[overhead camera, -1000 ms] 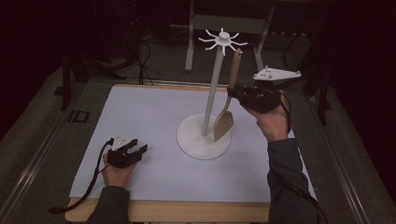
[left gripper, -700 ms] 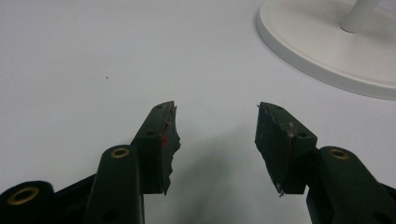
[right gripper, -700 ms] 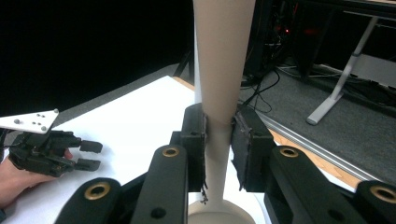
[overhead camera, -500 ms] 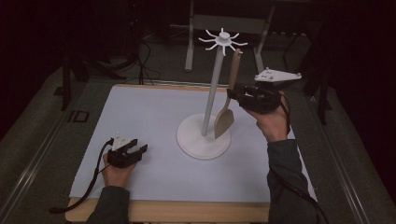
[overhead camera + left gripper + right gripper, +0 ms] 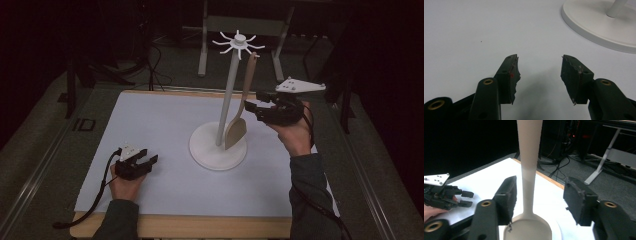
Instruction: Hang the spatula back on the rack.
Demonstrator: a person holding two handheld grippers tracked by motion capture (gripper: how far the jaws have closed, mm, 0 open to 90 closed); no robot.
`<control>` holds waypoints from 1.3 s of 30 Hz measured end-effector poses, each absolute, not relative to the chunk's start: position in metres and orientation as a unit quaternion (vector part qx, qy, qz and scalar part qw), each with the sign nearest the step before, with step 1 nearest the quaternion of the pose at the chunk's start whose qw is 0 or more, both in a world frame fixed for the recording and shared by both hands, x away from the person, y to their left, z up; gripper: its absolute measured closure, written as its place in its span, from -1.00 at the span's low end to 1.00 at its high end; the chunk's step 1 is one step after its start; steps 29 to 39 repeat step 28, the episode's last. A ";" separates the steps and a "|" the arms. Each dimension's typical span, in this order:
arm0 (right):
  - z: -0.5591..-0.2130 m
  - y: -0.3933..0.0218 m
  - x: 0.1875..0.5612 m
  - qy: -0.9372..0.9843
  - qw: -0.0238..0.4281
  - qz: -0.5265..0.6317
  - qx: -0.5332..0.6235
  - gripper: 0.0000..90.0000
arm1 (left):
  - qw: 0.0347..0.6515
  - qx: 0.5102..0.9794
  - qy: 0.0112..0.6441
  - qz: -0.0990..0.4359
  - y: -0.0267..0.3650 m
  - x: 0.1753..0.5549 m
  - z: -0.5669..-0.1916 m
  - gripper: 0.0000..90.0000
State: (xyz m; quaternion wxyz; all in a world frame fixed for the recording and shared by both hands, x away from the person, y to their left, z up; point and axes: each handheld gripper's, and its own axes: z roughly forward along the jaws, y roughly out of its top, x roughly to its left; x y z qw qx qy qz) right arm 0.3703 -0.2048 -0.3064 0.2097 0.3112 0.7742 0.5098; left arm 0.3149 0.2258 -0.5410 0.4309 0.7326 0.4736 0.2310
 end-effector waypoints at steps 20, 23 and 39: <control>-0.355 -0.252 0.363 0.768 0.207 0.481 0.369 -0.31 | 0.430 0.732 0.476 0.229 0.226 0.315 -0.541 0.05; -0.375 -0.260 0.364 0.768 0.198 0.470 0.388 -0.30 | 0.430 0.732 0.476 0.230 0.226 0.315 -0.541 0.05; -0.418 -0.273 0.360 0.772 0.179 0.442 0.419 -0.30 | 0.429 0.733 0.476 0.229 0.226 0.315 -0.541 0.05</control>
